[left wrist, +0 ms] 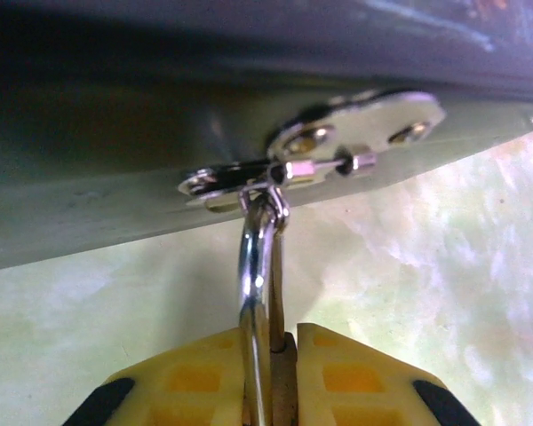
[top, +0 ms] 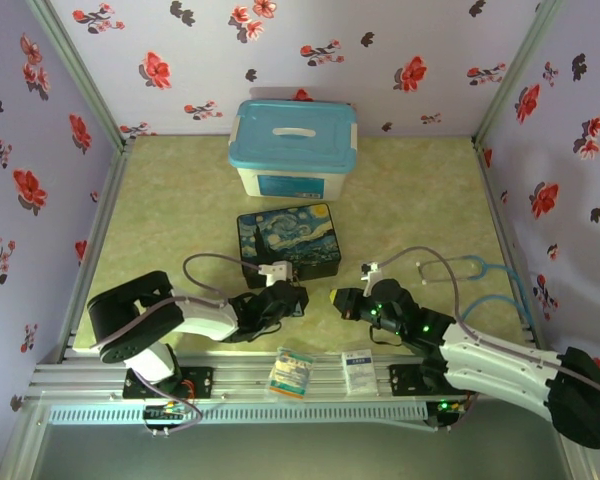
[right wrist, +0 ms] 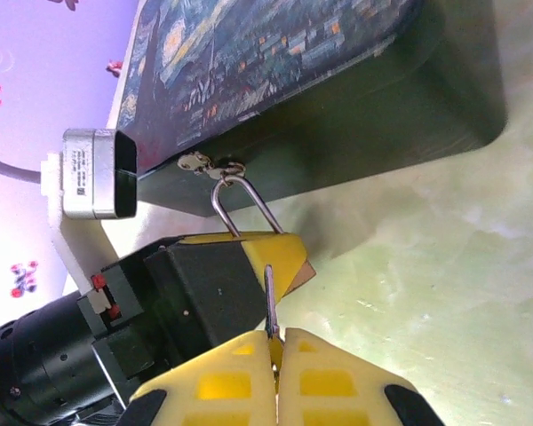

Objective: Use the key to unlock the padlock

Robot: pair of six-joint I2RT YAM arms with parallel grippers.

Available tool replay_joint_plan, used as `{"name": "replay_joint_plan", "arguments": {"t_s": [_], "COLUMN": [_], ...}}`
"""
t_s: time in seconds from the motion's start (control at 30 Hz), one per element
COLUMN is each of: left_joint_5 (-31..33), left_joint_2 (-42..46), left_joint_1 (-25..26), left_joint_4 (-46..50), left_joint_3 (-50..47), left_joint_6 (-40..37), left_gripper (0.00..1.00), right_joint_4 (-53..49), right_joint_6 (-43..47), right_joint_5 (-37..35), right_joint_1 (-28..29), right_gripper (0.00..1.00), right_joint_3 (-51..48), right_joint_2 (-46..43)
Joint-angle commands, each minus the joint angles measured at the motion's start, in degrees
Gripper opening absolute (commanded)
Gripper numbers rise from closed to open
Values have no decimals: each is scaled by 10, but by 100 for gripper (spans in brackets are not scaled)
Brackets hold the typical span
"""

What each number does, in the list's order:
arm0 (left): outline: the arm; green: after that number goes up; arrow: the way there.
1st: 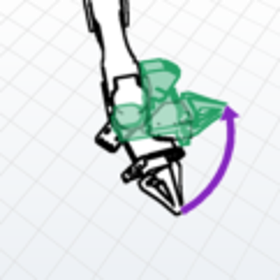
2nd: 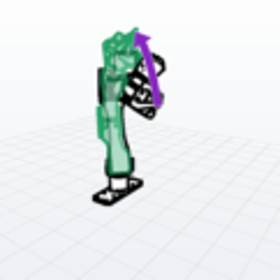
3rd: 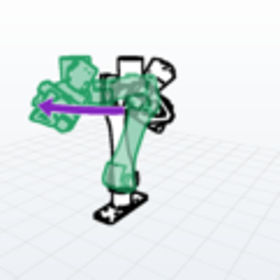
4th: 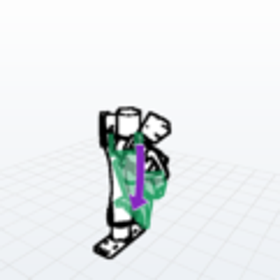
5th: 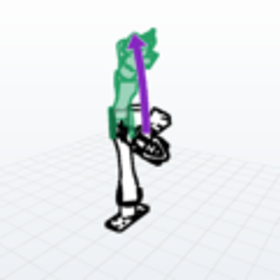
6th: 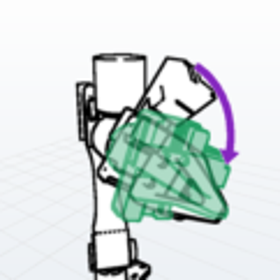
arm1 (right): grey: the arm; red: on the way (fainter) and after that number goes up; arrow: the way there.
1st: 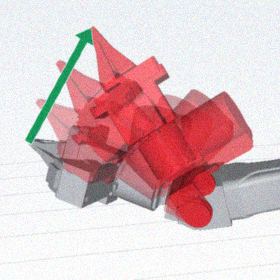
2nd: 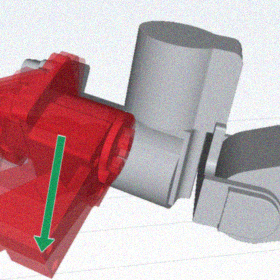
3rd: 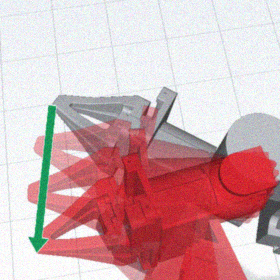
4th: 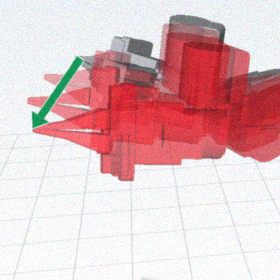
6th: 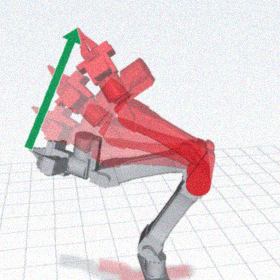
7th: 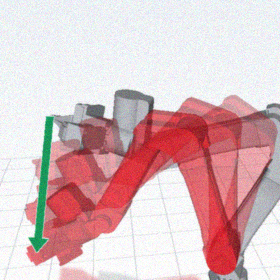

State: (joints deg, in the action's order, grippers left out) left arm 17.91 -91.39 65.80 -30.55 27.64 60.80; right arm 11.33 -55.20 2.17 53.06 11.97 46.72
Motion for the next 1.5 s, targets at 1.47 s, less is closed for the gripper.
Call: {"name": "replay_joint_plan", "arguments": {"t_s": [1.47], "left_joint_5": [30], "left_joint_2": [-15], "left_joint_1": [8], "left_joint_4": [-359], "left_joint_3": [-72], "left_joint_6": [209], "left_gripper": [0], "right_joint_4": [447], "right_joint_6": [-180], "right_joint_5": [152], "right_joint_1": [-43], "right_gripper": [0], "right_joint_3": [-60], "right_joint_2": [273]}}
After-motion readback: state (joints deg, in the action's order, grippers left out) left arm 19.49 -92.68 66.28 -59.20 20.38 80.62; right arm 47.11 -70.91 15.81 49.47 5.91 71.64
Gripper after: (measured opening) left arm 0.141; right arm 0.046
